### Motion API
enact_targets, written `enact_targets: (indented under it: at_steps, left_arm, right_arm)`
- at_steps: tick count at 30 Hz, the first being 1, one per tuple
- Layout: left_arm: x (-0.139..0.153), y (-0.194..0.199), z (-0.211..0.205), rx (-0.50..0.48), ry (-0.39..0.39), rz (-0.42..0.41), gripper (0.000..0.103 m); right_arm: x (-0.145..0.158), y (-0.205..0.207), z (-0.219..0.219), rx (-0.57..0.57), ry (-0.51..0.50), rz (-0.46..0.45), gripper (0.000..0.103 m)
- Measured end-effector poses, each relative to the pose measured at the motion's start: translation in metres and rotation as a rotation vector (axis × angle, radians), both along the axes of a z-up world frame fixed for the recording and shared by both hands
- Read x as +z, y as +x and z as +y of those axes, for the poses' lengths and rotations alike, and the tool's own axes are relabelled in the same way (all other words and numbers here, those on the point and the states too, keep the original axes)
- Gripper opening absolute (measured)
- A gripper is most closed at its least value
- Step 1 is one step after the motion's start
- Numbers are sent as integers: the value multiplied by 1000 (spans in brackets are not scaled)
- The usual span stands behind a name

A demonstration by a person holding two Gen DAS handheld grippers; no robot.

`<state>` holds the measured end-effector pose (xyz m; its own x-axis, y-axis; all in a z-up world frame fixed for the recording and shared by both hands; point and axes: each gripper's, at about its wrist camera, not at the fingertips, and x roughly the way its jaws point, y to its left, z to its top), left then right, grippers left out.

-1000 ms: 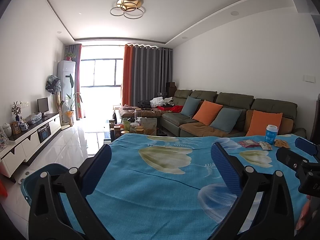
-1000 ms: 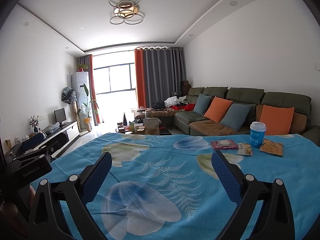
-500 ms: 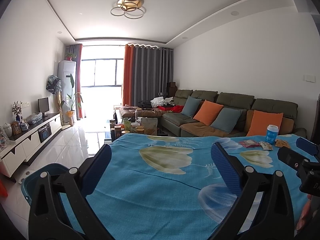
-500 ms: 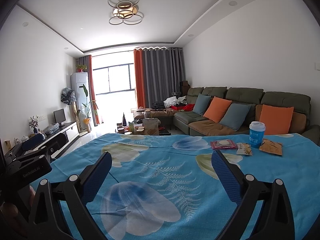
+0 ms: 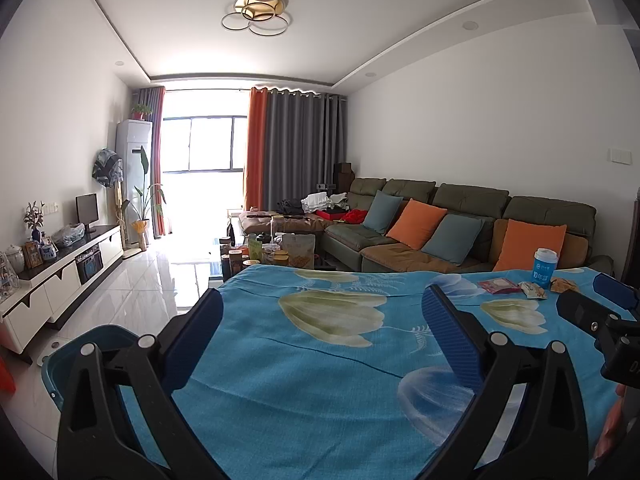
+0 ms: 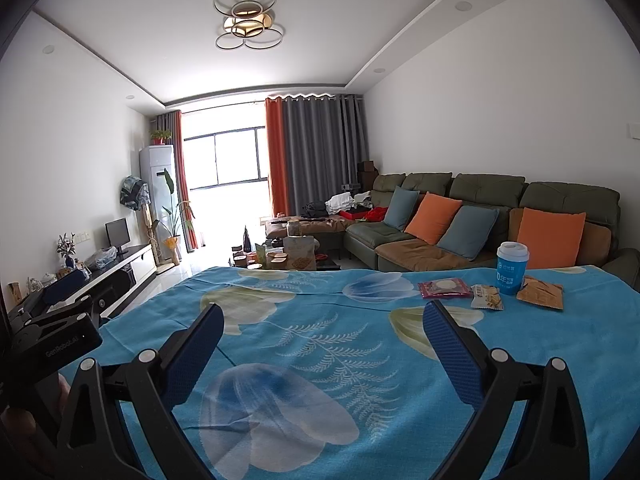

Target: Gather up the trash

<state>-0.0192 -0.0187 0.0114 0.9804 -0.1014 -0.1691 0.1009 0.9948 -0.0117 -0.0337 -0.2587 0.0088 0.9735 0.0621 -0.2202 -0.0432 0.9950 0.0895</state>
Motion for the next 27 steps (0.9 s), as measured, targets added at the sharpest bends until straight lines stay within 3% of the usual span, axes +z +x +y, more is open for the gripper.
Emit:
enact_targets:
  at_steps: [27]
  left_arm:
    - [-4,1,3,3,-5,14,98]
  right_arm:
    - [2,-6,6,-2,1,-14,96]
